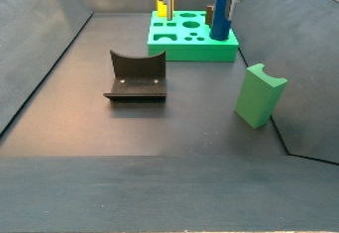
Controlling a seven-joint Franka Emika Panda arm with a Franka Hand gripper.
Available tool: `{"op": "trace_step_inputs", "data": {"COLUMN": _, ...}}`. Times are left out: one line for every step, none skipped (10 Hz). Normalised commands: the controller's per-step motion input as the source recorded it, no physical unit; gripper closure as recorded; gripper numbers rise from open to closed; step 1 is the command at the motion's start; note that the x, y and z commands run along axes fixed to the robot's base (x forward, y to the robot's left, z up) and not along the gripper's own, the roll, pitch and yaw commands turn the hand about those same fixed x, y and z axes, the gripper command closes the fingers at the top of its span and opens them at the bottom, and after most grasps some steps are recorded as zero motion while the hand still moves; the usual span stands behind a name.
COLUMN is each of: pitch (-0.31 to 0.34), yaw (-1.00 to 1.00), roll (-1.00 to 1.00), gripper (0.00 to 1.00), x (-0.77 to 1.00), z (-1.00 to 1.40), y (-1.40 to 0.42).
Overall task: Pick up the arch object. Move up. Move to above the board. Insert the arch object.
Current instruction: Pick up the arch object.
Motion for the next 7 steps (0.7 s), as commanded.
{"op": "trace_step_inputs", "data": {"pitch": -0.196, "yaw": 0.35, "roll": 0.00, "gripper": 0.00, "x": -0.65, "z": -0.14, "y": 0.23}}
{"op": "trace_step_inputs", "data": {"pitch": 0.000, "yaw": 0.90, "roll": 0.00, "gripper": 0.00, "x": -0.07, "z": -0.24, "y": 0.31}}
{"op": "trace_step_inputs", "data": {"pitch": -0.059, "yaw": 0.93, "roll": 0.03, "gripper": 0.00, "x": -0.12, "z": -0.38, "y": 0.25}}
{"op": "trace_step_inputs", "data": {"pitch": -0.080, "yaw": 0.92, "roll": 0.09, "gripper": 0.00, "x": -0.16, "z": -0.41, "y": 0.18}}
{"op": "trace_step_inputs", "data": {"pitch": -0.081, "yaw": 0.95, "roll": 0.11, "gripper": 0.00, "x": -0.13, "z": -0.40, "y": 0.11}}
{"op": "trace_step_inputs", "data": {"pitch": -0.096, "yaw": 0.67, "roll": 0.17, "gripper": 0.00, "x": -0.47, "z": -0.39, "y": 0.15}}
{"op": "trace_step_inputs", "data": {"pitch": -0.087, "yaw": 0.38, "roll": 0.18, "gripper": 0.00, "x": -0.74, "z": -0.35, "y": 0.27}}
